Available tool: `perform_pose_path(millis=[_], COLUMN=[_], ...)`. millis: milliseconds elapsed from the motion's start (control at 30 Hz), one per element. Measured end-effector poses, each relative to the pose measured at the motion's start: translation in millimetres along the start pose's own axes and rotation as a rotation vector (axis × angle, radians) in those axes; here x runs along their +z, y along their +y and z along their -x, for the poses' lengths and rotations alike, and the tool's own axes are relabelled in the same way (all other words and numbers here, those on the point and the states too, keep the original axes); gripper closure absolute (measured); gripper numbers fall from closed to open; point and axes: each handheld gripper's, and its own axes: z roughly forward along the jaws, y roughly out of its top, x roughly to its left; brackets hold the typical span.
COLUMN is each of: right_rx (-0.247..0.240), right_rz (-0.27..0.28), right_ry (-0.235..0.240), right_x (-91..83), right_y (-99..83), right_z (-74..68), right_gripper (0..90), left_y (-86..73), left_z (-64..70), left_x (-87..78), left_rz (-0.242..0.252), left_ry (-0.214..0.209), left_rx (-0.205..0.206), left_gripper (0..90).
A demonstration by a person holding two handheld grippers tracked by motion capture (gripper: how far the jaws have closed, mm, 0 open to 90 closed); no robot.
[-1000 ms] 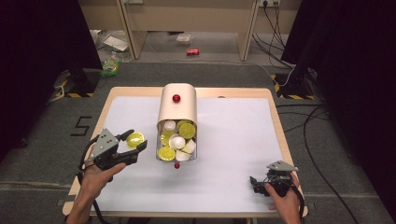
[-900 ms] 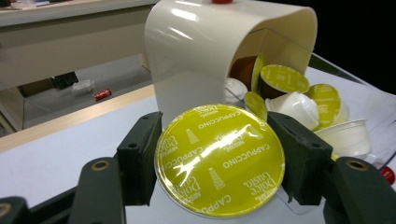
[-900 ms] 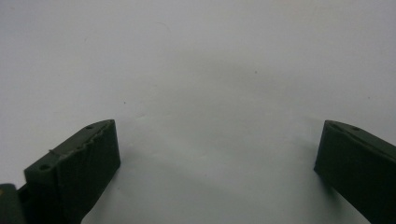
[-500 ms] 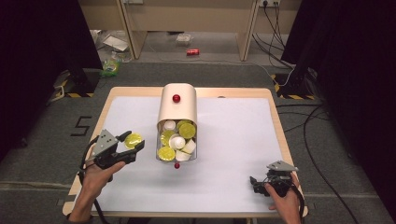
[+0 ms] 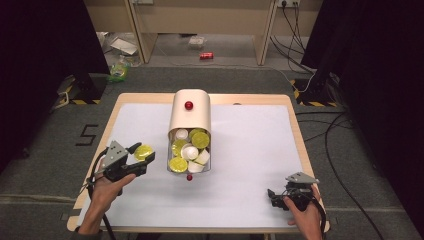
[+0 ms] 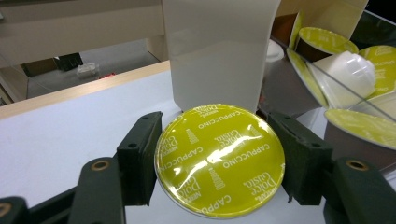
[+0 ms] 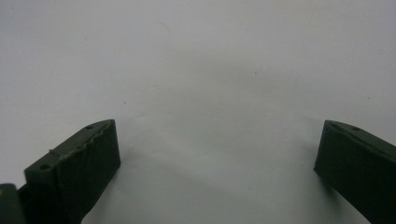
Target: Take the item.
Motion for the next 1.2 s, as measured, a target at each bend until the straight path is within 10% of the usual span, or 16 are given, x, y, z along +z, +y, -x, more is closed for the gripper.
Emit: perform_pose_path(millis=[1200], right_rx=[0.0], right_rz=[0.0], right_ry=[0.001], right_x=[0.0], right_y=[0.0], right_z=[0.0], right_gripper=[0.2], left_y=[-41.7], left_z=[-13.9], left_x=[23.4], left_rz=[-0.039], left_ry=[0.076], left_rx=[-0.014], left_gripper=[37.5])
